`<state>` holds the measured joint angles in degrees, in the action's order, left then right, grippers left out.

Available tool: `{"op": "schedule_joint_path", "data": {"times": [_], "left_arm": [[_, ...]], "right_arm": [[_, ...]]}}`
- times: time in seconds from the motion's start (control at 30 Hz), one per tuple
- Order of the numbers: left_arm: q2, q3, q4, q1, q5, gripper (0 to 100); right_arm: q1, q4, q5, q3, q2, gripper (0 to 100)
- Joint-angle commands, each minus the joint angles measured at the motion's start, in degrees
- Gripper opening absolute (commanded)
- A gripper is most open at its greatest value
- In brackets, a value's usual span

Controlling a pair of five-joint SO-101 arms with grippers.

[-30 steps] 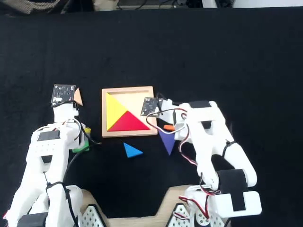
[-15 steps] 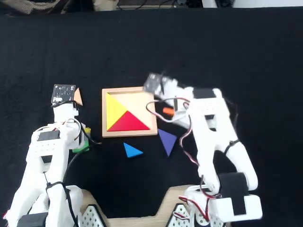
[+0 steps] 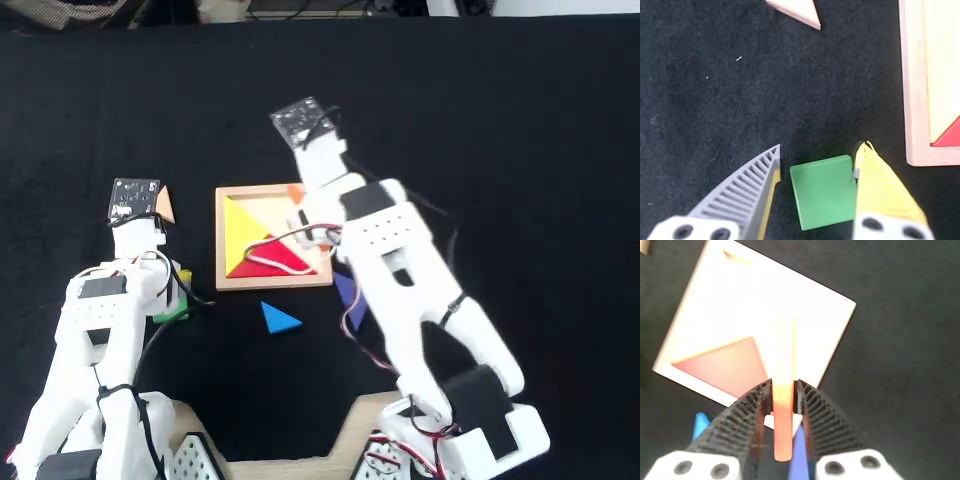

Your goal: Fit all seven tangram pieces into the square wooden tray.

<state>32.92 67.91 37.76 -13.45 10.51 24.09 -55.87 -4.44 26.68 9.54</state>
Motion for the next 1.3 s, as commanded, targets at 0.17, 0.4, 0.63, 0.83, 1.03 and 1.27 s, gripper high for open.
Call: {"op": "schedule_joint_path", "data": {"times": [0.17,0.4,0.63,0.83,1.03,1.27], "left_arm": [[1.3,0.0,-1.0,-0.7,-0.1,24],[1.3,0.0,-1.0,-0.7,-0.1,24],[1.3,0.0,-1.0,-0.7,-0.1,24],[1.3,0.0,-1.0,-0.7,-0.1,24],[1.3,0.0,-1.0,-0.7,-0.1,24],[1.3,0.0,-1.0,-0.7,-0.1,24]], "right_arm": [[1.0,1.9,4.7,-10.5,-12.7,1.1],[1.1,2.4,8.1,-14.4,-17.4,1.1],[1.8,2.3,10.8,-14.8,-19.5,1.1],[1.9,2.5,10.8,-16.5,-23.3,1.1],[1.4,2.4,10.7,-17.1,-24.6,1.1],[2.0,-0.4,10.3,-16.9,-24.7,18.5]]}}
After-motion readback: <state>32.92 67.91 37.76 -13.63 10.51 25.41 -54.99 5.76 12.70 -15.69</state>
